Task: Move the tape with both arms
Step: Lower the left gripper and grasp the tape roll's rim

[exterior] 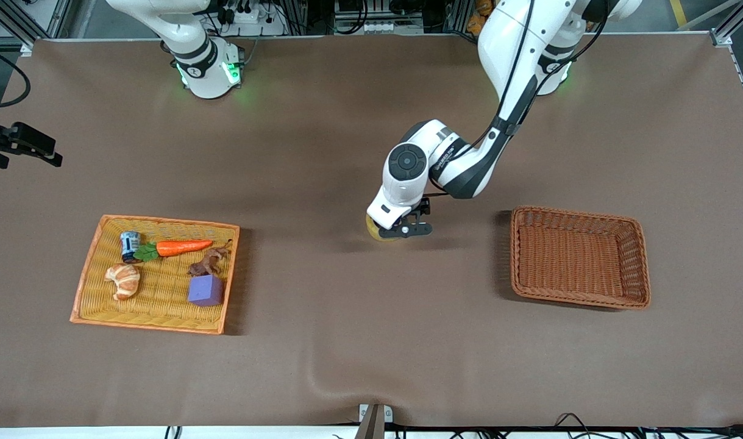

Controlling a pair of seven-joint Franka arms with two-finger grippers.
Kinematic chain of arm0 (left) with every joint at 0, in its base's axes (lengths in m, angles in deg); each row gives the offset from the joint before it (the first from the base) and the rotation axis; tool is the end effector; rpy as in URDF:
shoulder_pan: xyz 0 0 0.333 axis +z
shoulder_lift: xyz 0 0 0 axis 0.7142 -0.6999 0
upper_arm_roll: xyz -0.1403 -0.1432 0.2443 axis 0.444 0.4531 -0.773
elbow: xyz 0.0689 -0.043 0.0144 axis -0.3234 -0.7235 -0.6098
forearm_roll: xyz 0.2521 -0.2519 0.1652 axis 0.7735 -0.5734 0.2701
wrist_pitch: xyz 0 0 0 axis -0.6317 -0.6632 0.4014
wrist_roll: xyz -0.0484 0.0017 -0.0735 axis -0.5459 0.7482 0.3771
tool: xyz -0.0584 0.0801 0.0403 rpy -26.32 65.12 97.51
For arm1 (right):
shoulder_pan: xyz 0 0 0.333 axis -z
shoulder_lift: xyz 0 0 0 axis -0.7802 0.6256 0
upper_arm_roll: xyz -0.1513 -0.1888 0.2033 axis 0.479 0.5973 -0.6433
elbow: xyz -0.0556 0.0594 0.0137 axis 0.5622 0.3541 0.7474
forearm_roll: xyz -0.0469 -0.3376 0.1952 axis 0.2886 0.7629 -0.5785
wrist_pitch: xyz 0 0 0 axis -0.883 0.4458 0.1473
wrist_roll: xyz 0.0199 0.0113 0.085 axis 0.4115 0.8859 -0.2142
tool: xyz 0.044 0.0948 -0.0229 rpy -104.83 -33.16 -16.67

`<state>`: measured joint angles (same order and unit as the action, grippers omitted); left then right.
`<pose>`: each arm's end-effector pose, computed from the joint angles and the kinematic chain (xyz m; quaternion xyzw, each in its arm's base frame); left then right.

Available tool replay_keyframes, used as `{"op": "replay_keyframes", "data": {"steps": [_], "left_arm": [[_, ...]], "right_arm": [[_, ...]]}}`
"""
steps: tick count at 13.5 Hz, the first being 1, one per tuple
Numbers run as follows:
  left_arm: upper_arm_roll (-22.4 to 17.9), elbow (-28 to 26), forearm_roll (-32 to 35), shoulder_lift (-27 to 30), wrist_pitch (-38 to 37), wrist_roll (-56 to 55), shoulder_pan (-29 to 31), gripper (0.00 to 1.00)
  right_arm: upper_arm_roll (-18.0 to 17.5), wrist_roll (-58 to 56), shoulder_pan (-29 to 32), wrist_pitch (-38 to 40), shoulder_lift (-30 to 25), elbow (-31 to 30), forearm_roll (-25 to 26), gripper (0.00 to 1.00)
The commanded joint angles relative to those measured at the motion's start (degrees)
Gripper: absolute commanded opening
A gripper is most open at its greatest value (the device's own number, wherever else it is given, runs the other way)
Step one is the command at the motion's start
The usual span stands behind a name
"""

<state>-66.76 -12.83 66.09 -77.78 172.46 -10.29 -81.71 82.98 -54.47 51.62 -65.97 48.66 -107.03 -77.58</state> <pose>0.4989 -0.4579 0.2131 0.9987 0.0367 -0.0350 0.0010 0.5428 -0.0549 0.6189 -0.9998 -0.0117 0.0122 0.0094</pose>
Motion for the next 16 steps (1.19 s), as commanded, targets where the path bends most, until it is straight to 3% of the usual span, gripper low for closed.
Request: {"op": "replay_keyframes", "data": {"steps": [1, 2, 3, 5, 7, 8, 13, 16], "left_arm": [[-0.22, -1.74, 1.62, 0.53, 1.53, -1.28, -0.43, 1.00], [-0.22, -1.74, 1.62, 0.53, 1.45, -1.28, -0.51, 1.00], [-0.22, -1.83, 1.62, 0.44, 1.45, -1.28, -0.34, 0.92], [-0.13, -1.83, 1.62, 0.09, 1.45, -1.54, -0.34, 0.36], [-0.13, -1.65, 1.62, -0.43, 1.45, -1.28, 0.10, 0.05], [-0.13, -1.39, 1.62, -0.96, 1.45, -1.28, 0.01, 0.00], [-0.39, 1.32, 1.62, 0.26, 1.10, -0.93, 0.98, 0.00], [-0.04, 1.34, 1.53, 7.36, -4.15, 2.39, 7.19, 0.00]], "right_arm": [[-0.16, -0.44, 0.18, 0.13, -0.28, 0.57, -1.23, 1.00], [-0.16, -0.79, 0.09, 0.48, -0.28, 0.57, -1.15, 1.00], [-0.16, -0.71, 0.35, 0.57, -0.28, 0.31, -1.23, 1.00], [-0.07, -0.27, 0.62, 0.22, -0.19, 0.57, -1.59, 1.00], [-0.07, 0.34, 0.80, 0.48, -0.19, 0.66, -1.93, 1.00], [-0.07, 0.61, 0.71, 0.57, -0.10, 0.57, -2.37, 1.00], [0.02, 0.61, 0.53, 0.40, -0.01, 0.66, -2.38, 1.00], [0.19, 0.26, 1.15, 0.48, -0.10, 2.33, -2.46, 1.00]]}}
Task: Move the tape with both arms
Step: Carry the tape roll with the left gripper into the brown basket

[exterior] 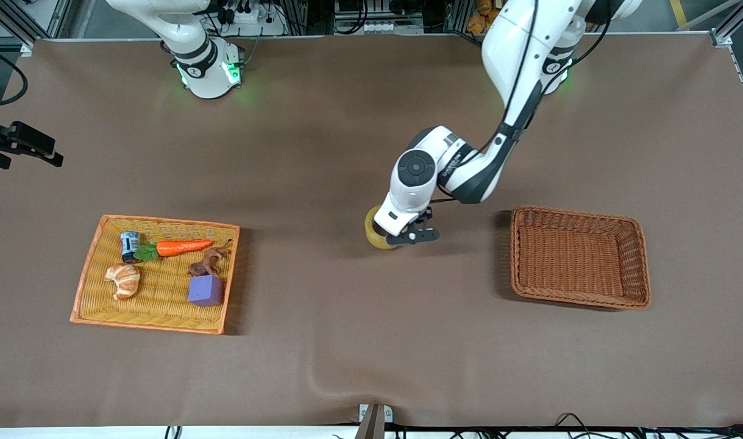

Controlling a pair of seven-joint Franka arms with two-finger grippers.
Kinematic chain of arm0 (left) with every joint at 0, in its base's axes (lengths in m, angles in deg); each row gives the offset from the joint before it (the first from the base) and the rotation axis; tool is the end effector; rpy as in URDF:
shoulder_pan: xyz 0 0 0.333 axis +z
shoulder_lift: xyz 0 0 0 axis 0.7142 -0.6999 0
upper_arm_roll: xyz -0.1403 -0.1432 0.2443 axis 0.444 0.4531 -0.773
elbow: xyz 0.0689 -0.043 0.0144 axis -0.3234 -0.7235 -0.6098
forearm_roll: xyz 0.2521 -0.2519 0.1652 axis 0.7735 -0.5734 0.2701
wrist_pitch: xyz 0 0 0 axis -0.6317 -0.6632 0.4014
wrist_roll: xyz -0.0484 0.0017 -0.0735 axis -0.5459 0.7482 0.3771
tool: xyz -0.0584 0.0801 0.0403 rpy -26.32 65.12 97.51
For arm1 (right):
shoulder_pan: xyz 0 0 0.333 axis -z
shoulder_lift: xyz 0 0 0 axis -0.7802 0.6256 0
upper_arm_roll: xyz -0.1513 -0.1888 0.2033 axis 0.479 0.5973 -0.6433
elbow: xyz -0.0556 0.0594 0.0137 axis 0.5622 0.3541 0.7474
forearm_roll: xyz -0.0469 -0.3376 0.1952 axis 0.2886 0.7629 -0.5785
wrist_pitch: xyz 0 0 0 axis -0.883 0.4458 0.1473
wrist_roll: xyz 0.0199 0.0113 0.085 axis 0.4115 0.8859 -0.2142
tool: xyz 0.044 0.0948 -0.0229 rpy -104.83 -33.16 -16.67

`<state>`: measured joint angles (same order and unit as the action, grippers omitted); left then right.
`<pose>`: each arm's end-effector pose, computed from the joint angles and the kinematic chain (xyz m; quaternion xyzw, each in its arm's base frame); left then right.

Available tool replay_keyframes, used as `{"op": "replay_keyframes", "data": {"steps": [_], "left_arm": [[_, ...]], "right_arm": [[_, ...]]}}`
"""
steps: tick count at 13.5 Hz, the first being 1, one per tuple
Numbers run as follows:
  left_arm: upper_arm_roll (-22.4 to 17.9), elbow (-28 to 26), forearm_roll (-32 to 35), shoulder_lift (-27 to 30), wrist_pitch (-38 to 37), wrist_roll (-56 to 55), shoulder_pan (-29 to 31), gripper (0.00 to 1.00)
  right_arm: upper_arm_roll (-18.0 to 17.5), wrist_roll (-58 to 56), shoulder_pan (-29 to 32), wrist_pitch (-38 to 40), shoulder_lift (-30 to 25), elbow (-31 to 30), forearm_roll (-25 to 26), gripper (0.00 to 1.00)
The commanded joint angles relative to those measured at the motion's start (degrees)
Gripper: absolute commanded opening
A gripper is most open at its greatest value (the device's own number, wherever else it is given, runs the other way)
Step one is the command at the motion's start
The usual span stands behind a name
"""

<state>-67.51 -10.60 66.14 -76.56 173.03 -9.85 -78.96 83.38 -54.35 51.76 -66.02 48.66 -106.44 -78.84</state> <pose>0.5380 -0.4356 0.2445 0.9978 0.0626 -0.0057 0.0215 0.5430 -0.0578 0.6239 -0.9998 -0.0060 0.0053 0.0198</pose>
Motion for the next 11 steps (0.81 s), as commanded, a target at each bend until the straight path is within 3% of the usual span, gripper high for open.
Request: {"op": "replay_keyframes", "data": {"steps": [1, 6, 11], "left_arm": [[0.79, -1.07, 0.79, 8.95, -7.18, 6.41, 7.16, 0.00], [0.97, -4.75, 0.78, 15.04, -11.69, 28.81, 24.38, 0.00], [0.80, -10.20, 0.87, 11.27, -8.36, 41.25, 36.54, 0.00]], "right_arm": [[-0.21, 0.14, 1.01, 0.54, -0.02, 1.74, -1.12, 1.00], [-0.21, -0.21, 1.01, 0.63, -0.10, 1.74, -1.12, 1.00], [-0.29, -0.21, 0.92, 0.63, -0.10, 2.18, -1.12, 1.00]]}}
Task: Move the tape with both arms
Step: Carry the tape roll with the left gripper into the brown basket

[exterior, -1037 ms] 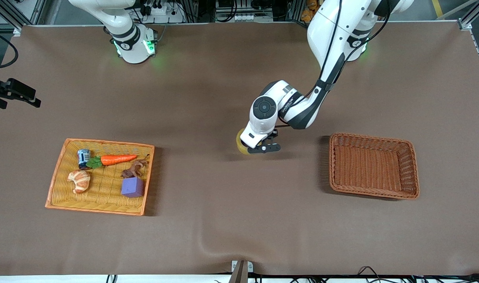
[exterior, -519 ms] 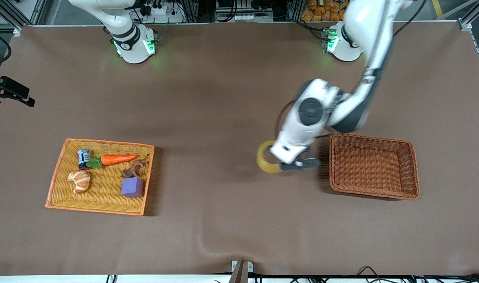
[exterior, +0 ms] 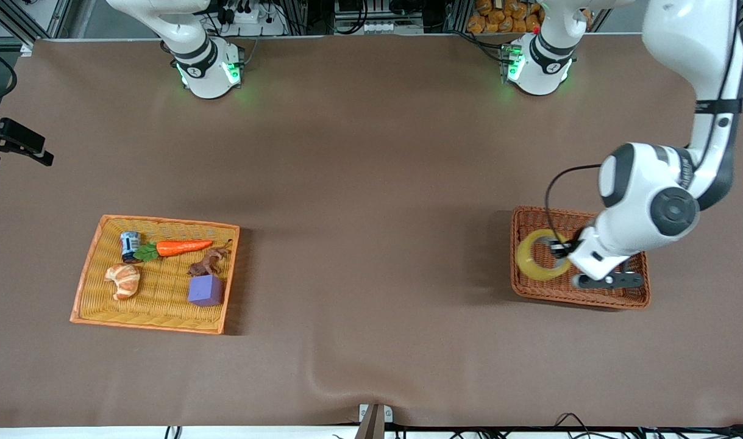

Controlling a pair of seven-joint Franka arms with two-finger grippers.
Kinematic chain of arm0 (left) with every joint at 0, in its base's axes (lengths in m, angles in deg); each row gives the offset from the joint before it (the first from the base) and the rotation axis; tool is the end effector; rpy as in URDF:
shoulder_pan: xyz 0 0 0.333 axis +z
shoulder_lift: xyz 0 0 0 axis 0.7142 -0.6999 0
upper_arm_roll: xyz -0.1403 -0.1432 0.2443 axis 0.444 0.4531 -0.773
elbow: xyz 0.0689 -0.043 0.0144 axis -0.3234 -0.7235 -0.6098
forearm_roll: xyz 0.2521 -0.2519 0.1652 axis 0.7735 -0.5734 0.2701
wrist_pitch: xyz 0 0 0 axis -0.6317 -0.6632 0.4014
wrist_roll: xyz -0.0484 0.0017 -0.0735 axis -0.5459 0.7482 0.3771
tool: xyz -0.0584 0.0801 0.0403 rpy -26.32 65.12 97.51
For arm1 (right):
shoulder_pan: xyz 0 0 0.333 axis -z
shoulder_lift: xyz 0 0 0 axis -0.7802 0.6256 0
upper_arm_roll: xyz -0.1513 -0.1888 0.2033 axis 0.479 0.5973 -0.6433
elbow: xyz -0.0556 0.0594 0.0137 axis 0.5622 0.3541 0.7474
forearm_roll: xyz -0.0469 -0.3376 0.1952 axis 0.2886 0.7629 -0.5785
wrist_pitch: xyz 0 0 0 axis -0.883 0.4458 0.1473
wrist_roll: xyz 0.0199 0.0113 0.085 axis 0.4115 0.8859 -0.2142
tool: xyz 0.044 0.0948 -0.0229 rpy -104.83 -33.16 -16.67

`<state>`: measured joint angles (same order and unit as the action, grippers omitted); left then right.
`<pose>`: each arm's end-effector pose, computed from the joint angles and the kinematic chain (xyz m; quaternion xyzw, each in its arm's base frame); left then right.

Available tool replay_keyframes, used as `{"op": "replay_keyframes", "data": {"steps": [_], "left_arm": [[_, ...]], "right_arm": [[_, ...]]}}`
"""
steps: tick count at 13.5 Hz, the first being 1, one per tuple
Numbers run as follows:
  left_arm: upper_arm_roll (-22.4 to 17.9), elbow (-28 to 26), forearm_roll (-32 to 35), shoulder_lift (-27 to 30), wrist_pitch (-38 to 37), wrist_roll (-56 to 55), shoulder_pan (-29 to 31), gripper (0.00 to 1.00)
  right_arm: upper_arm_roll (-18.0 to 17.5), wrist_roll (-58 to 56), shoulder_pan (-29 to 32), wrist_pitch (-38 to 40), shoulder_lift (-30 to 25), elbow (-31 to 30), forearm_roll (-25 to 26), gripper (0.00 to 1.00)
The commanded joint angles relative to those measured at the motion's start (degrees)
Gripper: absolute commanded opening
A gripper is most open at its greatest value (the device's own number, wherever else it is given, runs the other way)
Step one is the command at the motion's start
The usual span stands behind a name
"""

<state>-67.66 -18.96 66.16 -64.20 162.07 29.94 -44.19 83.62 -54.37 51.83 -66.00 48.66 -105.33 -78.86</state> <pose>0.6398 -0.0483 0.3084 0.9986 0.0141 -0.0512 0.0018 0.5430 -0.0607 0.6330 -0.9998 -0.0037 -0.0042 0.0188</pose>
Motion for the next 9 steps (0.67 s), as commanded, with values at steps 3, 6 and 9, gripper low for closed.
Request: {"op": "replay_keyframes", "data": {"steps": [3, 6, 9], "left_arm": [[0.77, -2.55, 1.55, -4.08, 7.08, 1.65, 2.21, 0.00], [0.77, -0.62, 1.55, -5.14, 7.97, 1.65, 2.22, 1.00], [0.50, 1.48, 1.55, -1.55, 6.40, 1.91, 2.30, 1.00]], "right_arm": [[-0.53, -0.20, 0.67, 0.61, -0.02, 1.25, -1.10, 1.00], [-0.53, -0.02, 0.59, 0.61, -0.02, 1.16, -1.10, 1.00], [-0.53, 0.07, 0.85, 0.61, -0.02, 1.25, -1.10, 1.00]]}}
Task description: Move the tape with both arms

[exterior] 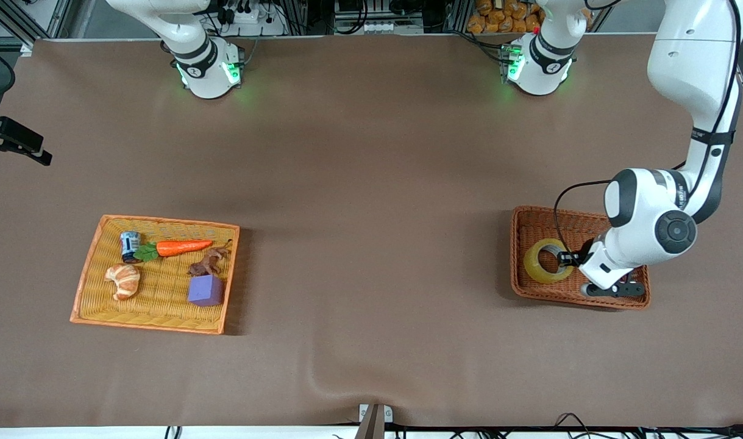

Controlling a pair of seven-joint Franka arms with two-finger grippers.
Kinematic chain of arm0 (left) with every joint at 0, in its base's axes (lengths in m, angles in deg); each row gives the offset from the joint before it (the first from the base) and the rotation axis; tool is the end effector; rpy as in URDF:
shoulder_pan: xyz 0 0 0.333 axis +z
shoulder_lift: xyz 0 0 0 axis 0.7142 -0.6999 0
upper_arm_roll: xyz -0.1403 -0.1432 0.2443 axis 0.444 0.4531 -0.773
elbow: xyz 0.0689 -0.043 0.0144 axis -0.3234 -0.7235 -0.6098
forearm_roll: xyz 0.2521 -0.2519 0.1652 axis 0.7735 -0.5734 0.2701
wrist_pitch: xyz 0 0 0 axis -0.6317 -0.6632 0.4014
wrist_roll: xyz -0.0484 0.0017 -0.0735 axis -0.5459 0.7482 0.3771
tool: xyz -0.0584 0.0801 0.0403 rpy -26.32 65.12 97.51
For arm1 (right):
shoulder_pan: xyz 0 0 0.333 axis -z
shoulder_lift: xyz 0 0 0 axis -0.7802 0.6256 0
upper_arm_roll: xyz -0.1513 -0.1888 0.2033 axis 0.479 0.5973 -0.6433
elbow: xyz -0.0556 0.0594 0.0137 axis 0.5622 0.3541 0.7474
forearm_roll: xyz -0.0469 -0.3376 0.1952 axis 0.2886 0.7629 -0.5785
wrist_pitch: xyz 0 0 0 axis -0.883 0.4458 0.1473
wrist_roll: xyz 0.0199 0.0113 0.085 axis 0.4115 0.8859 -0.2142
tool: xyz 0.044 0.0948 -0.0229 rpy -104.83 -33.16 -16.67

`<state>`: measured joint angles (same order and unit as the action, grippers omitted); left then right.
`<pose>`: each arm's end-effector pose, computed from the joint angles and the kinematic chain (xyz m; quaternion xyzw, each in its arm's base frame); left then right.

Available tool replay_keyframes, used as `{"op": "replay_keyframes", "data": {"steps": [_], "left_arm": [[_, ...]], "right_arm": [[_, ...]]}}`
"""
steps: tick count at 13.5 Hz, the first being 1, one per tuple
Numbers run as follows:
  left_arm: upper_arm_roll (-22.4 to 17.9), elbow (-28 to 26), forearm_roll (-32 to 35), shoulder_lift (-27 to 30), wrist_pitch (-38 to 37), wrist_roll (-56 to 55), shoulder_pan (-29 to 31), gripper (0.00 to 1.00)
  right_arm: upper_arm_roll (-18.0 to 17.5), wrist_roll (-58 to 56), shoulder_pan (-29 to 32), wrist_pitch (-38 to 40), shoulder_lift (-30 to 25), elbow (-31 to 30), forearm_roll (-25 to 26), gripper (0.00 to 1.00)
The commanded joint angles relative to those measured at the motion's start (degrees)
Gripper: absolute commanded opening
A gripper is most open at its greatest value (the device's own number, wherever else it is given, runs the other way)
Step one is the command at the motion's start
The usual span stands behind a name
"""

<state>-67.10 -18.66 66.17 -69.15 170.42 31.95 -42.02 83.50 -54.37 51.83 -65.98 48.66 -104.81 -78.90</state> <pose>0.6550 -0.0308 0.2669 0.9997 0.0123 -0.0190 0.0137 0.5433 -0.0595 0.6372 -0.9998 -0.0048 -0.0086 0.0187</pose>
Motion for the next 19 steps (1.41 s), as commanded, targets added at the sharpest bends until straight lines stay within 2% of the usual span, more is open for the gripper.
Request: {"op": "replay_keyframes", "data": {"steps": [1, 7, 11, 16, 19], "left_arm": [[-0.05, 2.84, 1.55, 5.23, -3.26, -0.01, 0.66, 1.00], [-0.23, 16.55, 1.55, 14.82, -22.14, 0.16, 0.84, 1.00], [-0.23, 16.57, 1.55, 22.20, -30.77, 0.16, 0.84, 1.00], [-0.66, 16.40, -2.49, 26.95, -37.11, 6.48, 0.84, 1.00], [-1.11, 15.69, -2.50, 28.28, -40.89, 1.33, -1.35, 1.00]], "right_arm": [[-0.41, 0.15, 0.94, 0.58, -0.02, 0.64, -1.14, 1.00], [-0.41, 0.33, 0.51, 0.49, 0.25, 0.46, -1.06, 1.00], [-0.32, 0.33, 0.94, -0.12, 0.43, 0.72, -1.06, 1.00], [-0.23, 0.24, 0.94, 0.23, 0.51, 0.73, -0.18, 1.00], [-0.23, -0.28, 1.03, 0.23, 0.51, 0.64, 0.17, 1.00]]}}
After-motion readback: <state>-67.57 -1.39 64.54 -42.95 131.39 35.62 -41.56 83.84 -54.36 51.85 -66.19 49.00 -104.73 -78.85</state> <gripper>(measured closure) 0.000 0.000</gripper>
